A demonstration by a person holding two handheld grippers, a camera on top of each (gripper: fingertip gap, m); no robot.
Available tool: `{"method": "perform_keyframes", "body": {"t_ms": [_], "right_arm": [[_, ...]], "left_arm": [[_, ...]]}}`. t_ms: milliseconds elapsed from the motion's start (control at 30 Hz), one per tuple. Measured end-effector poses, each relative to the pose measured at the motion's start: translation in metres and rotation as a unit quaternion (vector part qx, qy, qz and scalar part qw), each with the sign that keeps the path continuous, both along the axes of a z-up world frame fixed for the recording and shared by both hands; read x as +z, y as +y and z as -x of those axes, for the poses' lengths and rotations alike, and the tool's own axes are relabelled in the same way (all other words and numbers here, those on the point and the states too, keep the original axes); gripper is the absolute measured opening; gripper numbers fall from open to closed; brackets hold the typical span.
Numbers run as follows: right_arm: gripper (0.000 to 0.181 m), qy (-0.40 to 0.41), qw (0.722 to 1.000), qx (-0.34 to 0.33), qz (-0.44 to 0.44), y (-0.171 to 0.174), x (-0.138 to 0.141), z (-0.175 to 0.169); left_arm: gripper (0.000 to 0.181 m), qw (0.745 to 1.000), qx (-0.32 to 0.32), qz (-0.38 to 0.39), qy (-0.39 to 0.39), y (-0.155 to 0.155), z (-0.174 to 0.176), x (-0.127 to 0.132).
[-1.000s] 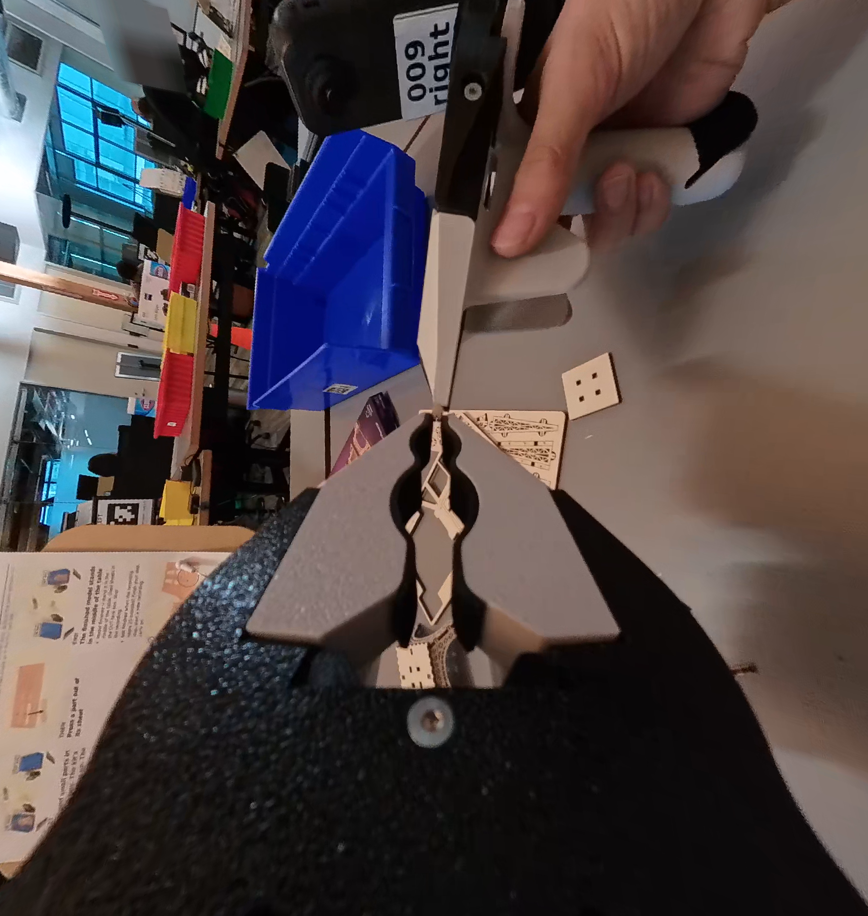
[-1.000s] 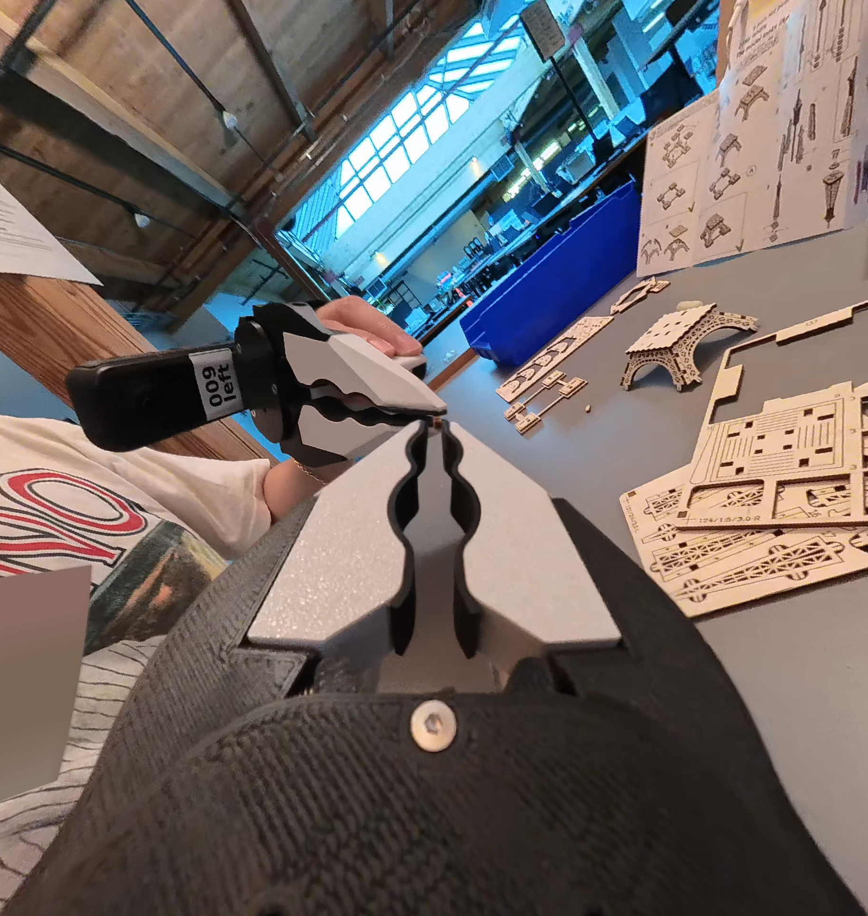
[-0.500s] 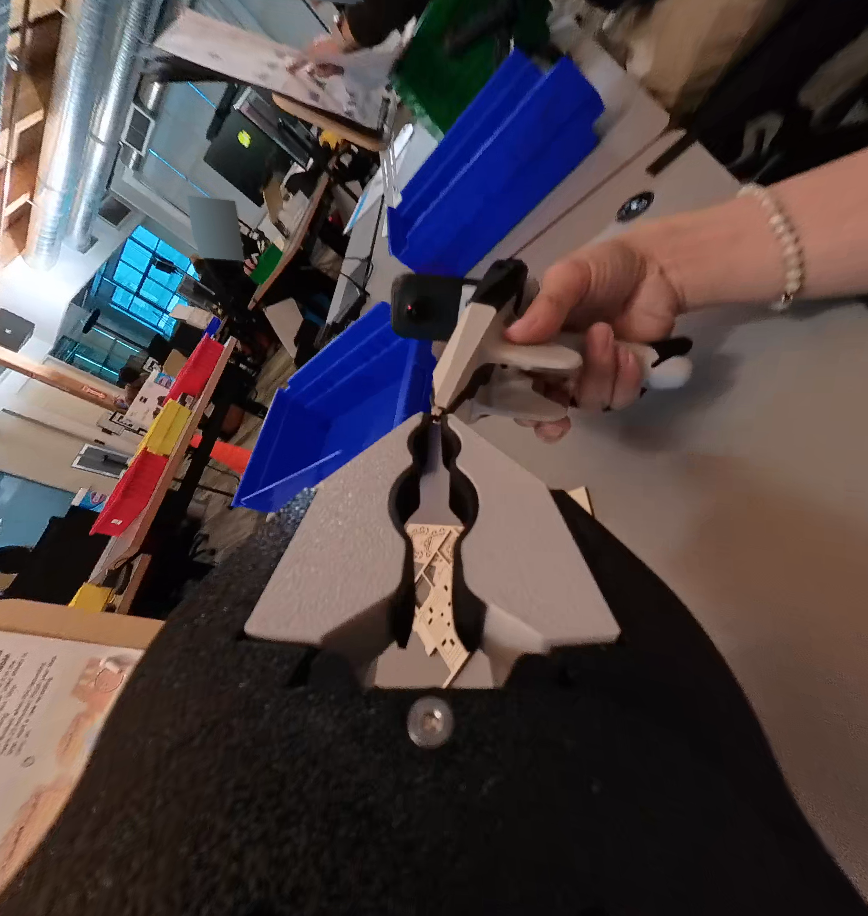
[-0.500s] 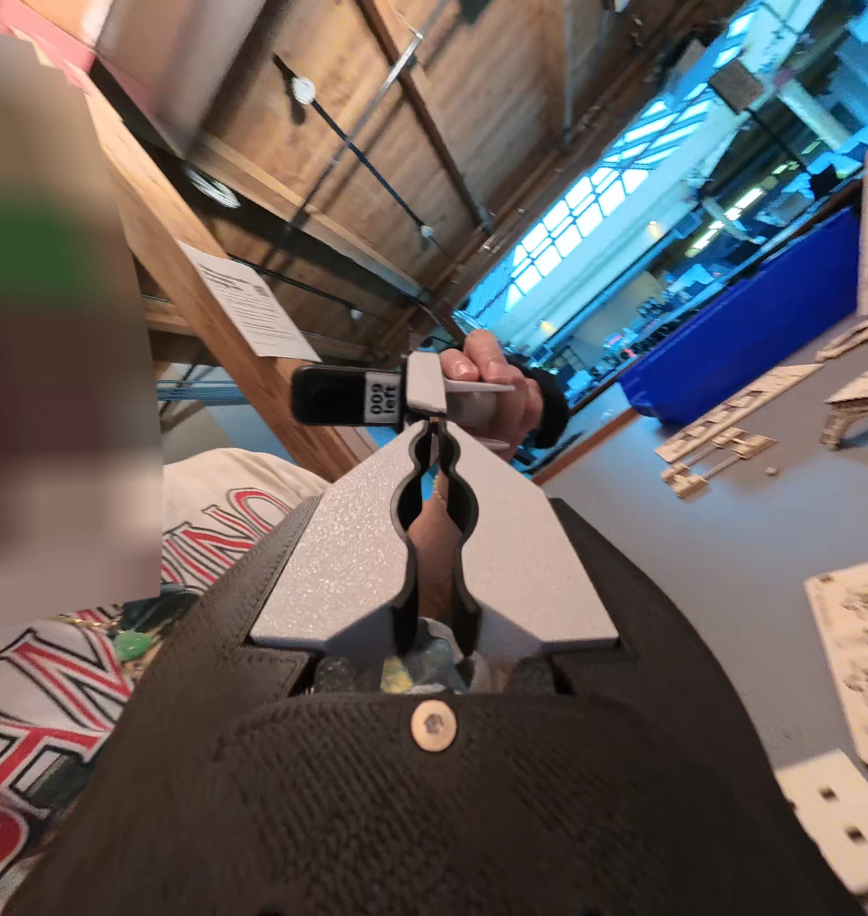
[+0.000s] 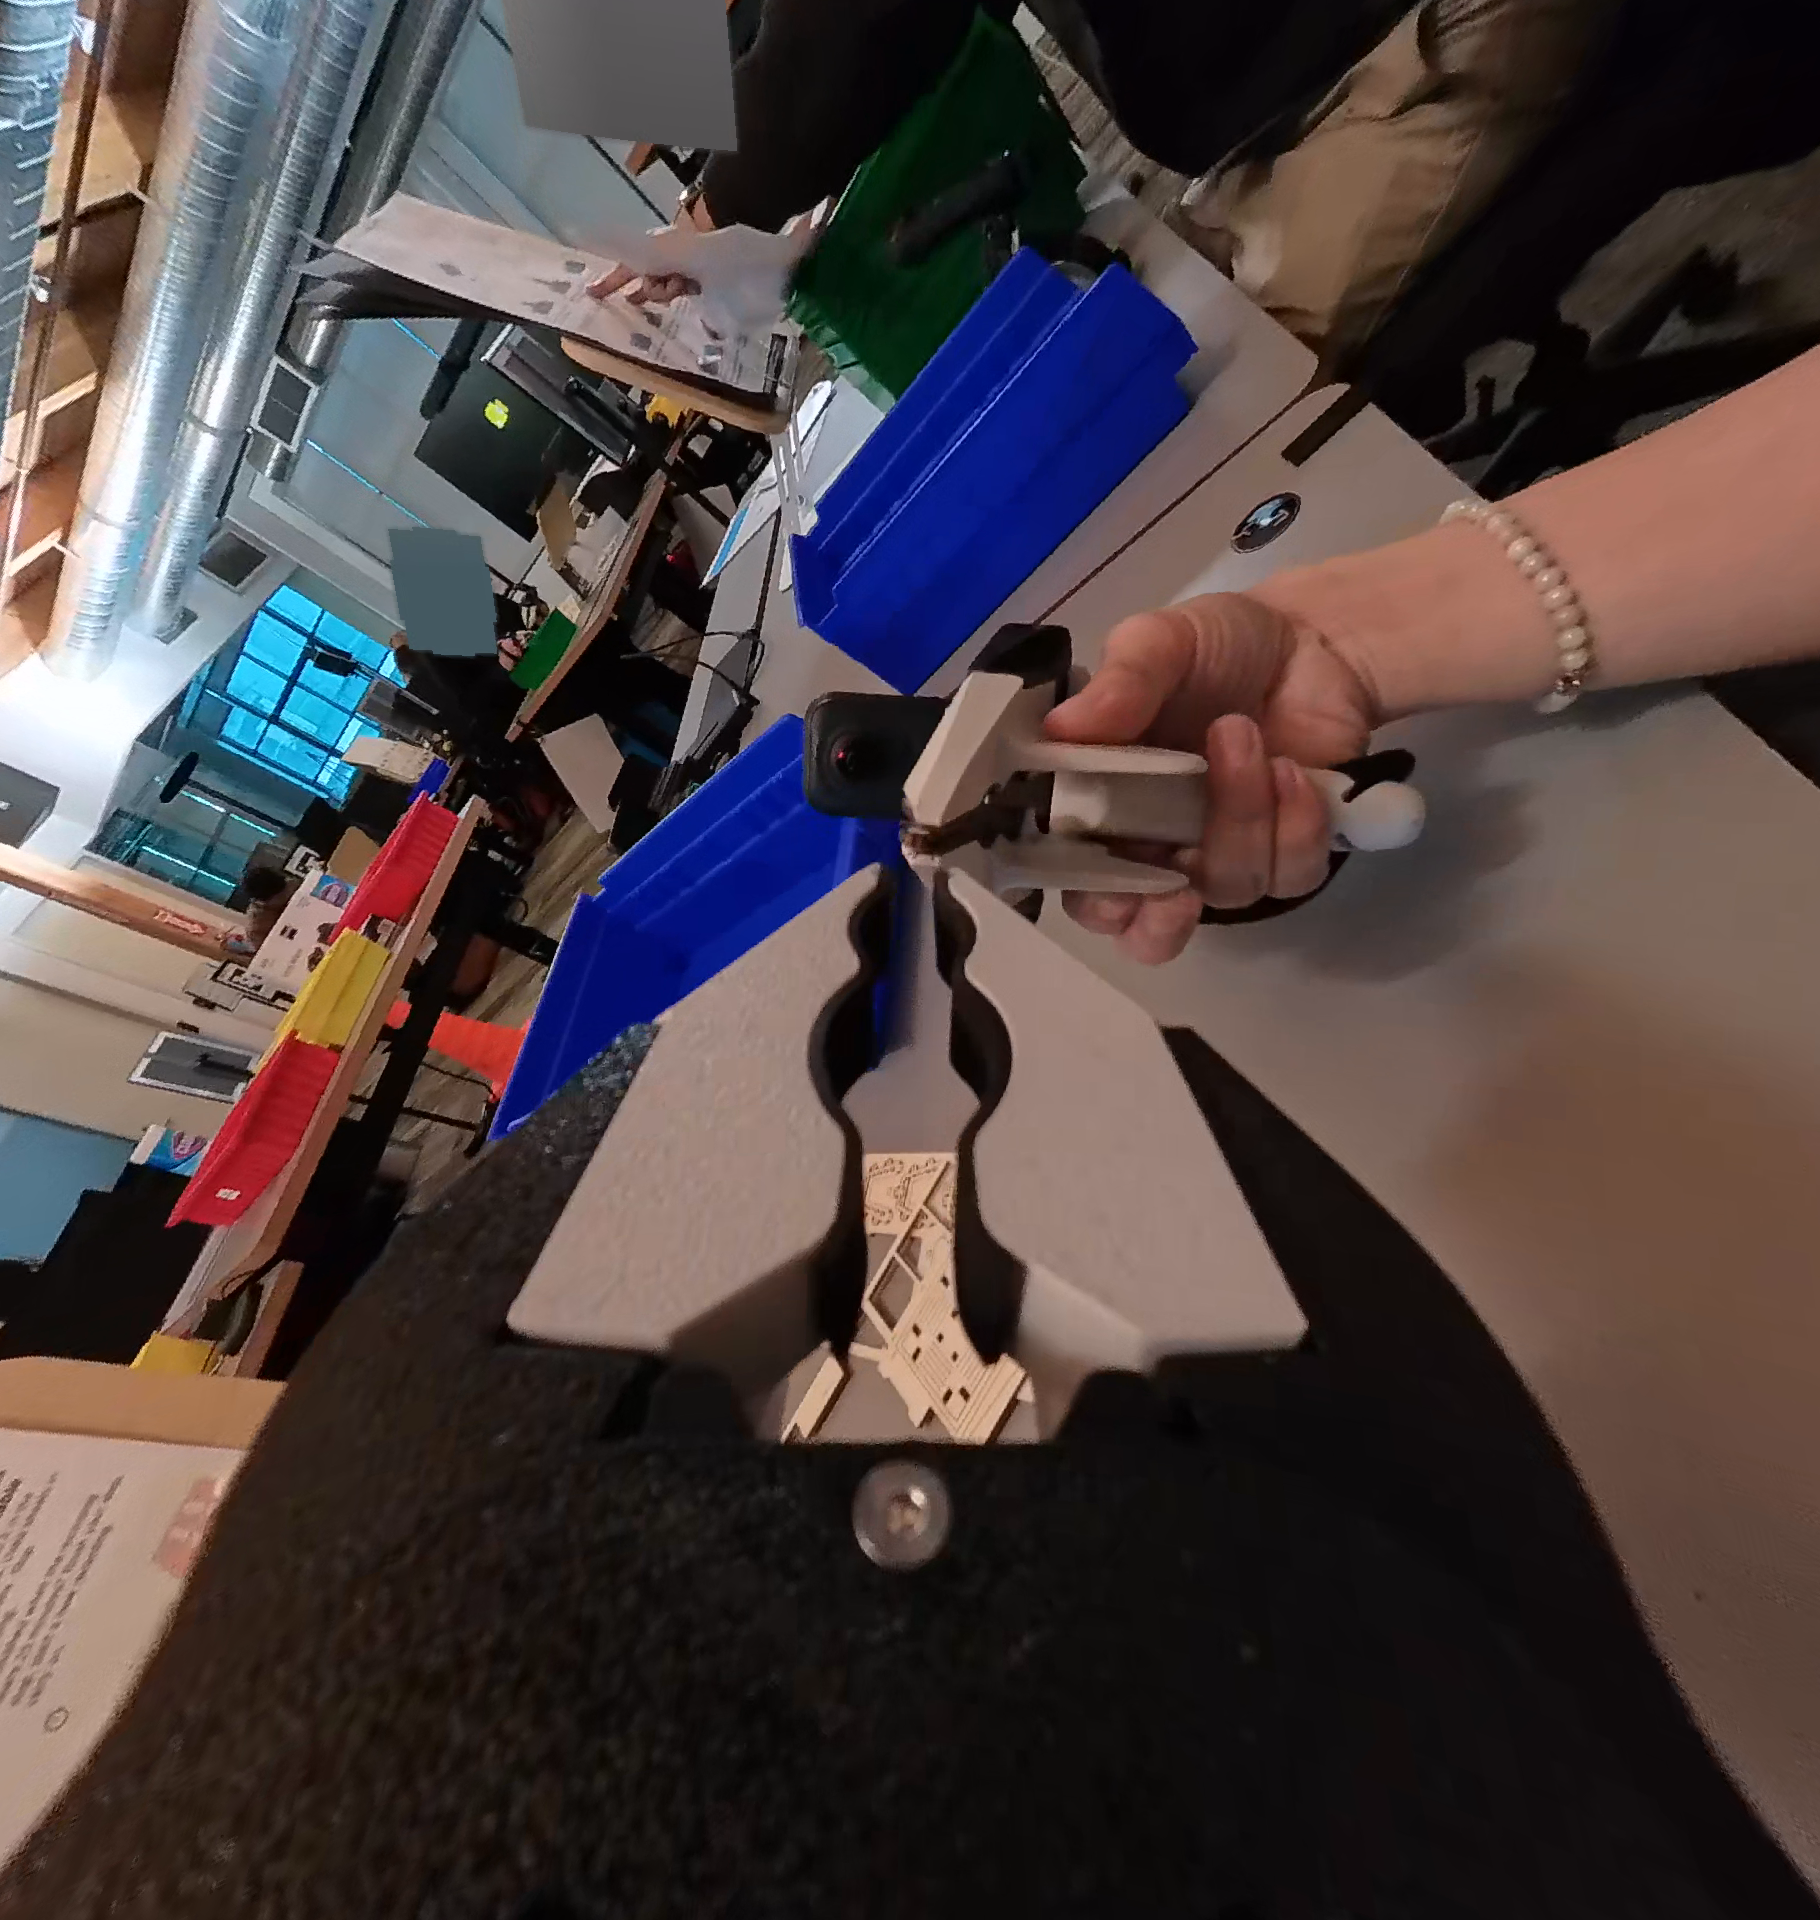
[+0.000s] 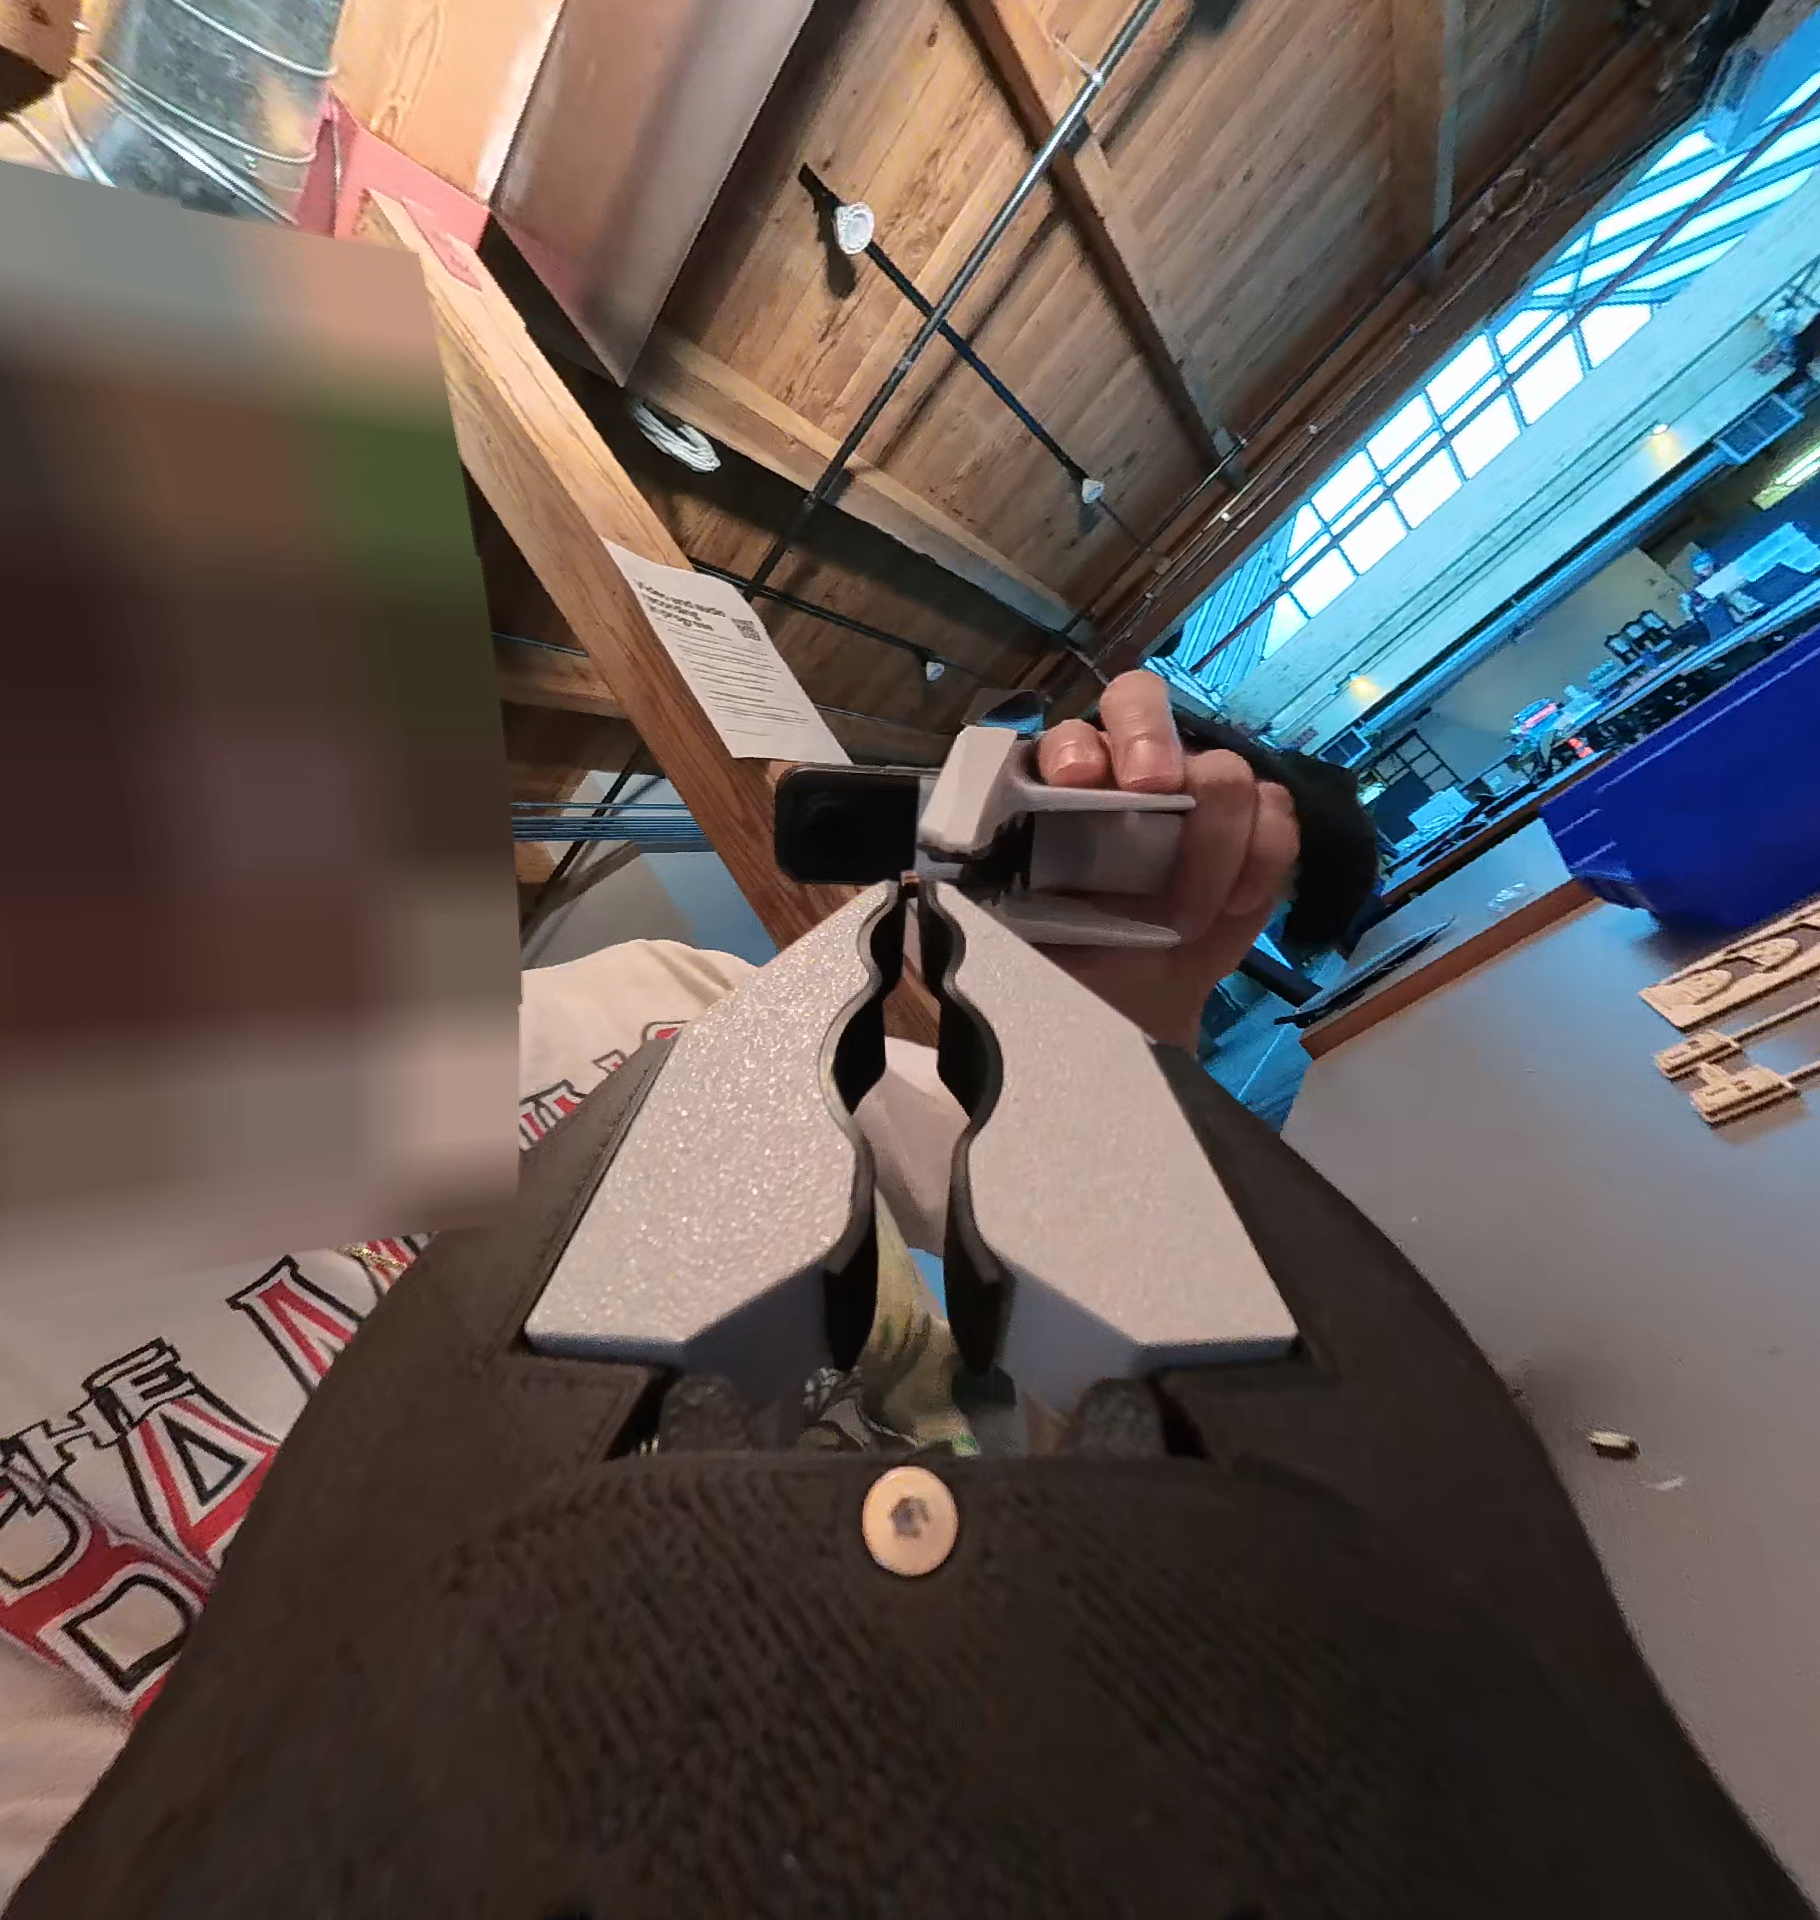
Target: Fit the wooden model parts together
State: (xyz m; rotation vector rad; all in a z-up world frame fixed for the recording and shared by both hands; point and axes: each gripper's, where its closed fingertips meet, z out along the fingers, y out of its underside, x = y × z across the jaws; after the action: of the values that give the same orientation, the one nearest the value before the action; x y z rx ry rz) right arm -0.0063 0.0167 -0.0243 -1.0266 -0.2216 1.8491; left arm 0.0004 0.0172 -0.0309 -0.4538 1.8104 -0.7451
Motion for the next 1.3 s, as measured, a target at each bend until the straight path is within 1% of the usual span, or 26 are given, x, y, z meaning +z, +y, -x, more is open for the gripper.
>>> {"method": "perform_keyframes", "body": {"t_ms": [267, 333, 533, 600, 700, 767, 800, 833, 867, 900, 933, 967, 1000, 1033, 1067, 1133, 1167, 1267, 1300], "right_arm": [[0.000, -0.002, 1.000, 0.002, 0.004, 0.001, -0.002, 0.001], [0.000, -0.003, 1.000, 0.005, 0.003, 0.001, -0.003, 0.002], [0.000, -0.010, 1.000, 0.001, 0.005, 0.001, -0.004, 0.001], [0.000, -0.017, 1.000, -0.002, 0.008, 0.002, -0.006, 0.002], [0.001, -0.055, 0.998, -0.040, 0.018, 0.009, -0.014, -0.001], [0.003, -0.105, 0.990, -0.085, 0.027, 0.014, -0.023, -0.005], [0.006, -0.140, 0.983, -0.117, 0.033, 0.018, -0.029, -0.009], [0.006, -0.182, 0.970, -0.155, 0.035, 0.023, -0.037, -0.014], [0.008, -0.229, 0.952, -0.199, 0.037, 0.028, -0.045, -0.021], [0.016, -0.280, 0.929, -0.240, 0.040, 0.032, -0.054, -0.030], [0.025, -0.335, 0.901, -0.273, 0.035, 0.033, -0.064, -0.038], [0.025, -0.399, 0.866, -0.301, 0.022, 0.032, -0.074, -0.046], [0.025, -0.466, 0.823, -0.326, 0.010, 0.030, -0.086, -0.055], [0.030, -0.530, 0.778, -0.336, -0.002, 0.025, -0.099, -0.062], [0.038, -0.586, 0.739, -0.331, -0.013, 0.020, -0.113, -0.065], [0.042, -0.665, 0.682, -0.303, -0.025, 0.012, -0.136, -0.068], [0.042, -0.684, 0.669, -0.291, -0.028, 0.012, -0.144, -0.066], [0.038, -0.683, 0.684, -0.250, -0.053, 0.014, -0.152, -0.046], [0.037, -0.690, 0.680, -0.243, -0.055, 0.016, -0.155, -0.044]], "left_arm": [[0.005, 1.000, -0.015, -0.004, 0.003, -0.004, 0.003, 0.003], [0.002, 1.000, -0.018, -0.006, 0.007, -0.005, 0.002, 0.002], [0.001, 1.000, -0.020, 0.005, 0.024, -0.004, 0.003, -0.001], [0.001, 0.999, -0.005, 0.003, 0.039, 0.000, 0.001, -0.005], [0.001, 0.997, 0.026, -0.005, 0.067, 0.007, -0.002, -0.015], [0.001, 0.995, 0.038, -0.002, 0.087, 0.007, -0.004, -0.021], [0.001, 0.994, 0.043, 0.008, 0.096, 0.007, -0.005, -0.023], [0.001, 0.992, 0.055, 0.020, 0.108, 0.009, -0.008, -0.025], [0.001, 0.989, 0.066, 0.031, 0.129, 0.011, -0.010, -0.031], [0.001, 0.984, 0.083, 0.044, 0.151, 0.014, -0.013, -0.037], [0.001, 0.976, 0.100, 0.057, 0.183, 0.018, -0.016, -0.046], [0.001, 0.964, 0.112, 0.069, 0.232, 0.020, -0.017, -0.060], [0.001, 0.953, 0.126, 0.076, 0.264, 0.023, -0.020, -0.072], [0.001, 0.943, 0.139, 0.079, 0.293, 0.027, -0.023, -0.085], [0.001, 0.928, 0.145, 0.083, 0.332, 0.028, -0.024, -0.099], [0.001, 0.909, 0.151, 0.092, 0.378, 0.031, -0.031, -0.122], [0.001, 0.897, 0.149, 0.103, 0.403, 0.031, -0.034, -0.132], [0.001, 0.867, 0.140, 0.128, 0.460, 0.027, -0.039, -0.152], [0.000, 0.858, 0.140, 0.129, 0.476, 0.026, -0.038, -0.157]]}}
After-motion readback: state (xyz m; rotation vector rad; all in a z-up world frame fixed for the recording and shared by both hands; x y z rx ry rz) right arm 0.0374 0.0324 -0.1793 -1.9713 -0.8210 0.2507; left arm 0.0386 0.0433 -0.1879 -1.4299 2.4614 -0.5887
